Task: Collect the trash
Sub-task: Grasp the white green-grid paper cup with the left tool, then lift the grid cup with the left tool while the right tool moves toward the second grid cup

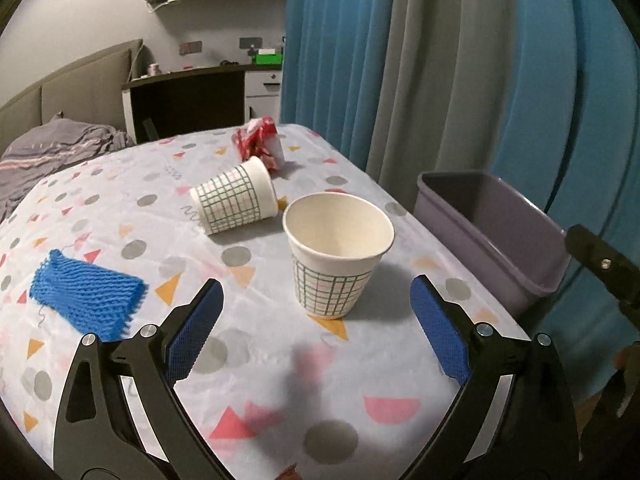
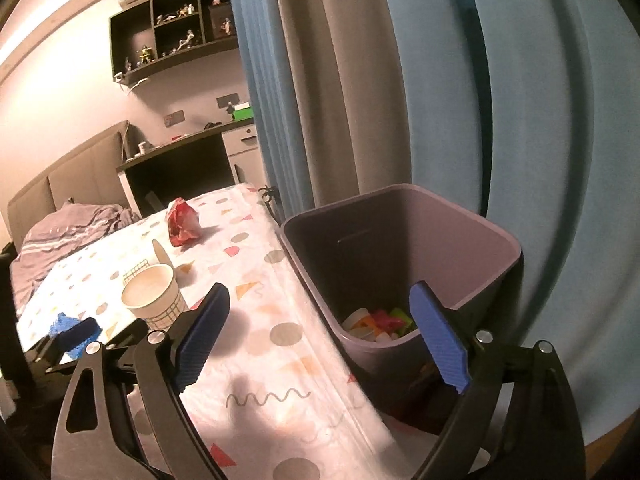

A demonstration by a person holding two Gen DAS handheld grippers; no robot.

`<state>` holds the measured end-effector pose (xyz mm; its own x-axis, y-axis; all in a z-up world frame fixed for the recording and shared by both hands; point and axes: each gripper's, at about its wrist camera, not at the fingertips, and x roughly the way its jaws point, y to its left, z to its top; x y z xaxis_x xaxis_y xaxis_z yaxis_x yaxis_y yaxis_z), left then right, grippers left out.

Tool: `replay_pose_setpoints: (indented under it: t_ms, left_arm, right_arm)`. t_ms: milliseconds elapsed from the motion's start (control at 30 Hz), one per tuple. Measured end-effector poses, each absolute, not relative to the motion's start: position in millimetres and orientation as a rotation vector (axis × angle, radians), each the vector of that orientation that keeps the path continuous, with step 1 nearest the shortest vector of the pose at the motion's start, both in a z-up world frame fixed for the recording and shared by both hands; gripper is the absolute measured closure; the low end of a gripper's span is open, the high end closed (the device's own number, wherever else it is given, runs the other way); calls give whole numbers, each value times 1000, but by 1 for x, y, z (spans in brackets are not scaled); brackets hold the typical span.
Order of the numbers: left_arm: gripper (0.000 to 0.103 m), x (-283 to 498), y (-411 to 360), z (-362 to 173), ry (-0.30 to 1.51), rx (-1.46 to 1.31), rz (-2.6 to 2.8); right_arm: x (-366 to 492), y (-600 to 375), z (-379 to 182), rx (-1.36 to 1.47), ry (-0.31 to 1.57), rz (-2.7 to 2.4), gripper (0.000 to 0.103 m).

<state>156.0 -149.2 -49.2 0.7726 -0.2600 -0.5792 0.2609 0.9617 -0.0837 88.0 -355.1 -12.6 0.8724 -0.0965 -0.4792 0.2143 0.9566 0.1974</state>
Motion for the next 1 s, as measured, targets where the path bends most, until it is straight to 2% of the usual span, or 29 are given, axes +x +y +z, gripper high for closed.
replay_pose_setpoints:
  t_ms: [333, 567, 1000]
  left_arm:
    - [11, 198, -161, -65, 713, -29, -312]
    - [42, 211, -162, -68, 739, -35, -335]
    - [45, 183, -130, -47, 681, -46, -286]
  right_arm:
    - [98, -352, -15, 247, 502, -150, 15]
    - [106, -347, -17, 247, 510, -130, 15]
    - [113, -328, -17, 229, 529, -92, 15]
